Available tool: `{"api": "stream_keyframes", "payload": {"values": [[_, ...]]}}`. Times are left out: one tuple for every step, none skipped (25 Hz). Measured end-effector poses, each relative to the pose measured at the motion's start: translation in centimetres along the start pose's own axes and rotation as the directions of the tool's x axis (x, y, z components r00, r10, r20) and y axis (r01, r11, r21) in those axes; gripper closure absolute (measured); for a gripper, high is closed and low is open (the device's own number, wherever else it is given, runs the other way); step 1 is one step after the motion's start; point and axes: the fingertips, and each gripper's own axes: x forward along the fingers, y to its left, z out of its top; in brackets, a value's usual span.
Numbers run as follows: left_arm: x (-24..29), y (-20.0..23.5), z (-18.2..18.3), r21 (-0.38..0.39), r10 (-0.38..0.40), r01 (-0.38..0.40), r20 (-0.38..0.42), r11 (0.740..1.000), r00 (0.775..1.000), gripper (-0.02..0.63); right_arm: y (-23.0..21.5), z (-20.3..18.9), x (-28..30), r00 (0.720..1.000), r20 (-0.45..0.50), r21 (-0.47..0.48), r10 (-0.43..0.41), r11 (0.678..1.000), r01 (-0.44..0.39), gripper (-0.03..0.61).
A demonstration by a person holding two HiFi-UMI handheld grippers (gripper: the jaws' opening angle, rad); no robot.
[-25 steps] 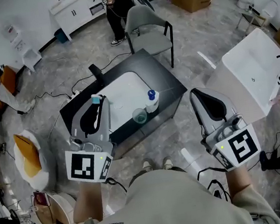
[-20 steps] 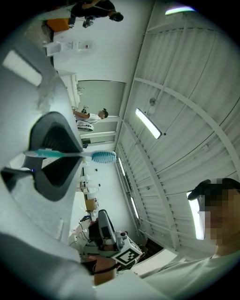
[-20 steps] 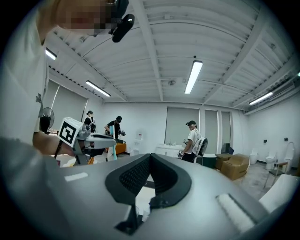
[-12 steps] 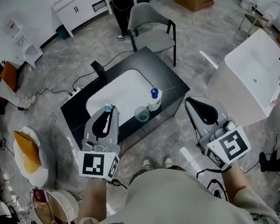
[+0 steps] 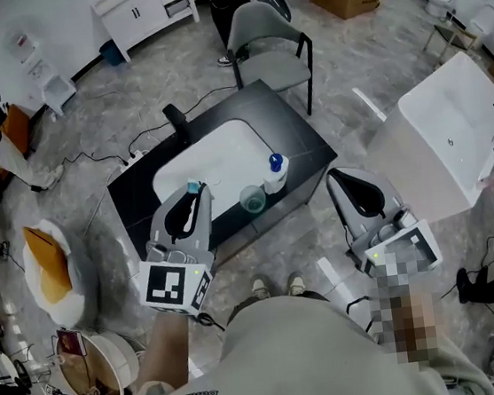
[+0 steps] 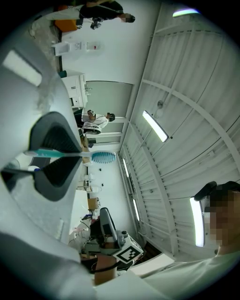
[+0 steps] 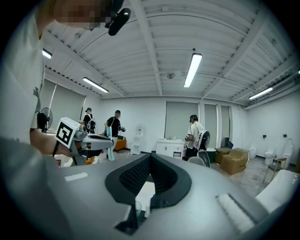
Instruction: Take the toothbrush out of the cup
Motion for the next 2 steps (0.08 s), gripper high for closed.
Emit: {"api": "stream_keyframes", "payload": {"values": [[0.03,0.07,0.06,-0.001,0.0,0.0,0.001,1.0,1.0,0.584,0.01,0.01,0.07,1.0,-0.001,0.0,0.0,1.0,0.0,0.575],[0.05,0.13,0.11,-0.001,0.001,-0.001,0.002,1.0,1.0,0.584,0.02,0.02,0.13,1.0,-0.002,0.0,0.0,1.0,0.0,0.575]]}}
